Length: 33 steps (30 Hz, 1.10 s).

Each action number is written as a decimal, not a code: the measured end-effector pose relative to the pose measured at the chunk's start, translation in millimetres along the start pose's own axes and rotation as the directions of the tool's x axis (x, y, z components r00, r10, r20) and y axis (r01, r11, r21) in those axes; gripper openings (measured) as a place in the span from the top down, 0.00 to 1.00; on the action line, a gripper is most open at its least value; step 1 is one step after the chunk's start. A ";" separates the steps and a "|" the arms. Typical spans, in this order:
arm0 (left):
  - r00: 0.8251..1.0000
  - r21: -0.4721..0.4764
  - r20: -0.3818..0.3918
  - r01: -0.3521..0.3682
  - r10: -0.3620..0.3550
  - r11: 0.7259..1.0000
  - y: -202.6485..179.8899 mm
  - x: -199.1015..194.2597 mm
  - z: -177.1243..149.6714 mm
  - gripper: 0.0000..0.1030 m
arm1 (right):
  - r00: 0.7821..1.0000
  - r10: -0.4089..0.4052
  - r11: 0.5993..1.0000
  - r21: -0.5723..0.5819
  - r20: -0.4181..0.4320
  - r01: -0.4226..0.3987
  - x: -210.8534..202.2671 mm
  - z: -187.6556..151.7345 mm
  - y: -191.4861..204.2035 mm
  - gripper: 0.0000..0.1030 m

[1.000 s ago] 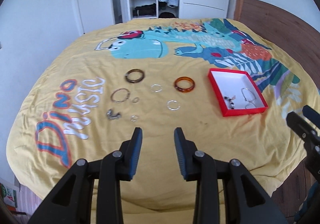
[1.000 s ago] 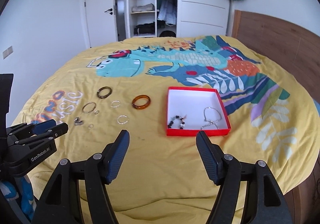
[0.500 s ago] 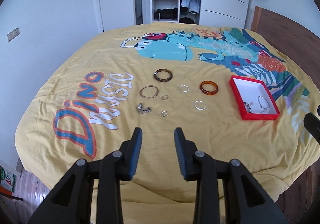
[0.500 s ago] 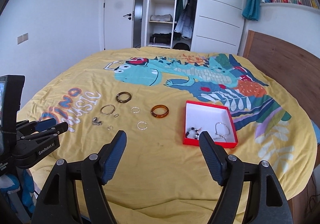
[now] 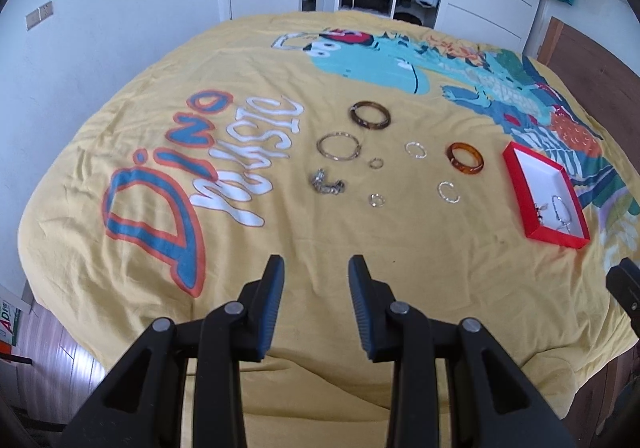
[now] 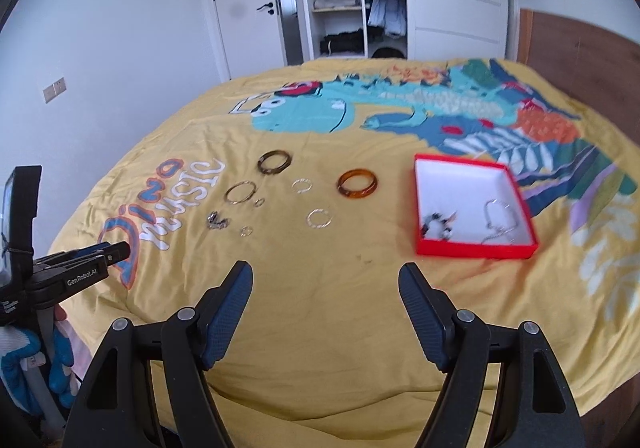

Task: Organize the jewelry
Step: 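Withdraw both tools from the box toward the remaining rings, then grasp the small silver ring with the left tool while the right tool grasps the twisted silver hoop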

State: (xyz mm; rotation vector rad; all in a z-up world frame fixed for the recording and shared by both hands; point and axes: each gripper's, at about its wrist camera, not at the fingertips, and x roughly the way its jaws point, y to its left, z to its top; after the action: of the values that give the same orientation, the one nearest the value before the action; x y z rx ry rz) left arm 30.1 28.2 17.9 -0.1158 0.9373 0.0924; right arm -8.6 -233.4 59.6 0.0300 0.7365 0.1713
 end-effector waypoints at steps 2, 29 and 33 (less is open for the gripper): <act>1.000 0.002 -0.019 0.016 -0.016 1.000 2.7 15.4 2.6 0.68 | 1.000 0.016 1.000 0.005 -0.026 -0.015 15.2 -1.1 -0.5 0.28; 0.964 0.059 -0.147 0.231 -0.220 0.971 -48.6 191.6 50.8 0.61 | 0.969 0.133 0.990 -0.026 -0.208 -0.142 242.9 39.1 -26.7 0.48; 0.965 0.071 -0.146 0.230 -0.218 0.971 -52.3 202.6 53.1 0.62 | 0.964 0.139 0.988 -0.040 -0.228 -0.152 269.0 41.5 -24.0 0.48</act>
State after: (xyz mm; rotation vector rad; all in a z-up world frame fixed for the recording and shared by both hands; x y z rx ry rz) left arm 198.5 -10.3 -111.5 -0.1477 1.0579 -0.1681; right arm 218.4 -211.1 -90.8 0.0101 0.9558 0.3405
